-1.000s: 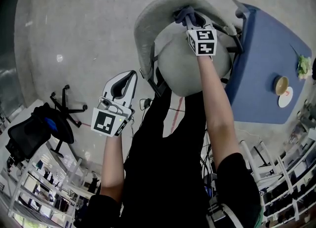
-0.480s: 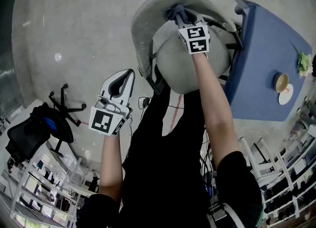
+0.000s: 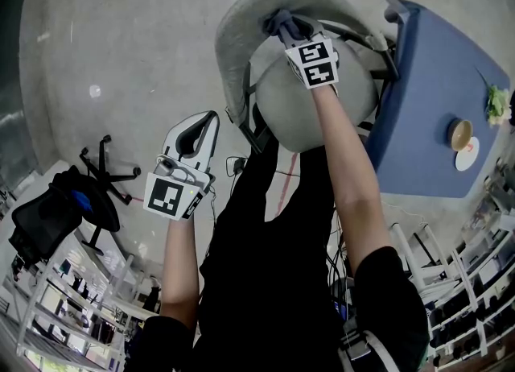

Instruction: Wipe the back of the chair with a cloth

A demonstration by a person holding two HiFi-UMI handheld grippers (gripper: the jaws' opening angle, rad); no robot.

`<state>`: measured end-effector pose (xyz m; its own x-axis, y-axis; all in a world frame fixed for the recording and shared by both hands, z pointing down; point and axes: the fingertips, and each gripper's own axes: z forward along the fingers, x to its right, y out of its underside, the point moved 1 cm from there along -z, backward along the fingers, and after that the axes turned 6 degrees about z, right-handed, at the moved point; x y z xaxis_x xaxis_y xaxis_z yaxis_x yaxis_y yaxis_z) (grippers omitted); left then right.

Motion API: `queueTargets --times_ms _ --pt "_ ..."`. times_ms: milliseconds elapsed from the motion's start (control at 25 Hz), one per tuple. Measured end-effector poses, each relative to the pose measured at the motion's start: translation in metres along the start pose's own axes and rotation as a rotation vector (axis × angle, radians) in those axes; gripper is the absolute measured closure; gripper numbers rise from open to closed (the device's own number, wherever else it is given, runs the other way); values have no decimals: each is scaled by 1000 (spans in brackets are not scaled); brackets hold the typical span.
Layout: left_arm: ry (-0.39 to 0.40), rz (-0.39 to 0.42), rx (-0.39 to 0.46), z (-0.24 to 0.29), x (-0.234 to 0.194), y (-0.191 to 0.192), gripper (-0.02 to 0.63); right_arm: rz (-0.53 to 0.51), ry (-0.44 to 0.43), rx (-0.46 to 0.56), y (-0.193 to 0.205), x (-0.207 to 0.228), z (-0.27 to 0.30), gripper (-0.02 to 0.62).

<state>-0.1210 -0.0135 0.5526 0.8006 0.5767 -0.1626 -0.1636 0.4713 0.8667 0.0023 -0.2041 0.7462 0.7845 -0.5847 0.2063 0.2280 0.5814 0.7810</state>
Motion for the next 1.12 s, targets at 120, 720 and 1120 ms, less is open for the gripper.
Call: queueTargets --times_ms 120,720,1120 --pt "0 -2 1 1 0 2 583 -36 -52 -20 3 -14 4 506" --pt "-7 -12 -6 -2 -4 17 583 -264 -197 -86 25 -72 19 506" --pt "0 -5 -9 2 -2 19 583 -352 -365 -121 51 -119 13 505"
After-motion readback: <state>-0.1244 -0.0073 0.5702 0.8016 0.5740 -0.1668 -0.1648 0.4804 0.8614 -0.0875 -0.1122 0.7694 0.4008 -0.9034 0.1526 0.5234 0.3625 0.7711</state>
